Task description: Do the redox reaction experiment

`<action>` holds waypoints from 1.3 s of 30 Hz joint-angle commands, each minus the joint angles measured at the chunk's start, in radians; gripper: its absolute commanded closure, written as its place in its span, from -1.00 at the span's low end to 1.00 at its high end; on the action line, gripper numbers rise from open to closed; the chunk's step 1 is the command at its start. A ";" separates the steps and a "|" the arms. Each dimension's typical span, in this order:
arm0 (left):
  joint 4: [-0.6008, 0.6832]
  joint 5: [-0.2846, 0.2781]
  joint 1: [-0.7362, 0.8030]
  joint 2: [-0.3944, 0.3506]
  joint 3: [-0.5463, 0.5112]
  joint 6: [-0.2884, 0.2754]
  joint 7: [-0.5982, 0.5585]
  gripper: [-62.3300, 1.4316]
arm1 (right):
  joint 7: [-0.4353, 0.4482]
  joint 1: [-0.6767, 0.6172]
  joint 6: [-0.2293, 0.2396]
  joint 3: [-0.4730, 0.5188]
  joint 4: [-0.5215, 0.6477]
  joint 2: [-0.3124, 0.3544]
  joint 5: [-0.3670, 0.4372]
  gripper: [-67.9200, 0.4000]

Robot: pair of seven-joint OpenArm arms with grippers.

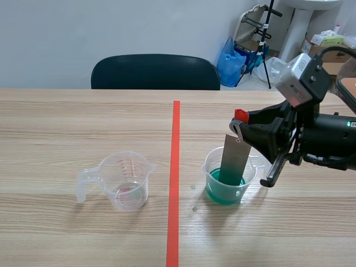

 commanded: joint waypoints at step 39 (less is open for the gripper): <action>0.004 -0.010 0.008 0.008 0.005 0.000 -0.017 -1.00 | 0.002 0.006 0.025 0.050 0.061 0.009 0.016 0.97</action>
